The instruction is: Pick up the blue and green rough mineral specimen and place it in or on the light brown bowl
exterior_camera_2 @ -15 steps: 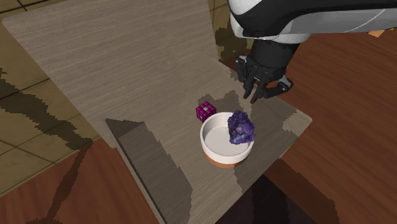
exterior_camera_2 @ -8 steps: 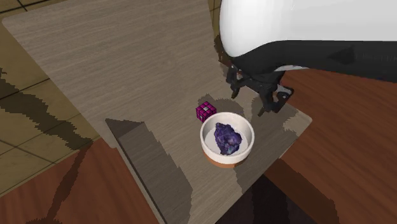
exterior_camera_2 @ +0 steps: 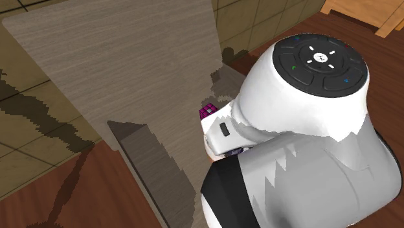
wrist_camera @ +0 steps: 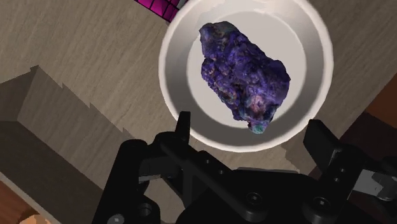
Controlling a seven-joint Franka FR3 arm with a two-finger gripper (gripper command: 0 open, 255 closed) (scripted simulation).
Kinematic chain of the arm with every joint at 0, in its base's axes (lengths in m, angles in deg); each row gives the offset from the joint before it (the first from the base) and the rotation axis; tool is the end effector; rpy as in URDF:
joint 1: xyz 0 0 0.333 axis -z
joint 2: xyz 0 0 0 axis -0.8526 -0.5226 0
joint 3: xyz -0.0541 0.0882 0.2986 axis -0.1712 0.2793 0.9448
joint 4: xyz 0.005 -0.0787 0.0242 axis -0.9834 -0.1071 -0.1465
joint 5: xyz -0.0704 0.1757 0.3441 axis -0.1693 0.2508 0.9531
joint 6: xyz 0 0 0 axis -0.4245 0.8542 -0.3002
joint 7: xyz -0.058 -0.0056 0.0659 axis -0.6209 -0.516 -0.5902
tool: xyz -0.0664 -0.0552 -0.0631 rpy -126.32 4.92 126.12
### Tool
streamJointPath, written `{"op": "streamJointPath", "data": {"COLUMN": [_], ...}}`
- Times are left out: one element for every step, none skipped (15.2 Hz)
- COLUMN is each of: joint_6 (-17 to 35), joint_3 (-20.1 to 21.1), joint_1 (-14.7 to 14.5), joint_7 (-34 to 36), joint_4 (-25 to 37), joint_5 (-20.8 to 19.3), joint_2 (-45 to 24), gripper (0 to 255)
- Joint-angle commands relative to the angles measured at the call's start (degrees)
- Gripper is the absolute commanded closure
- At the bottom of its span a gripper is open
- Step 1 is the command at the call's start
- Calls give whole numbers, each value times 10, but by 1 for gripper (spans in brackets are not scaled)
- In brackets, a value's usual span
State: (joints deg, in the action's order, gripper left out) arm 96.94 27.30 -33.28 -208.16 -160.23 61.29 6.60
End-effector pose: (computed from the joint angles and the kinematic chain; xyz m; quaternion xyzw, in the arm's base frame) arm 0.3421 -0.1529 0.3524 0.5320 0.8360 -0.0143 0.1334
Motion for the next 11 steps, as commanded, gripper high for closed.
{"op": "streamJointPath", "data": {"joint_6": [37,48,59,70,81,92,110,110,110,110,110], "joint_3": [3,3,4,5,6,8,10,10,10,10,10], "joint_1": [2,4,6,9,11,14,19,19,19,19,19], "joint_7": [-4,-3,-1,1,3,5,9,9,9,9,9], "joint_4": [-20,-20,-20,-20,-20,-19,-18,-18,-18,-18,-18], "joint_5": [-10,-13,-15,-18,-20,-24,-29,-29,-29,-29,-29], "joint_2": [-3,-14,-25,-36,-47,-59,-77,-77,-77,-77,-77], "gripper": [0,0,0,0,0,0,0,0,0,0,0]}}
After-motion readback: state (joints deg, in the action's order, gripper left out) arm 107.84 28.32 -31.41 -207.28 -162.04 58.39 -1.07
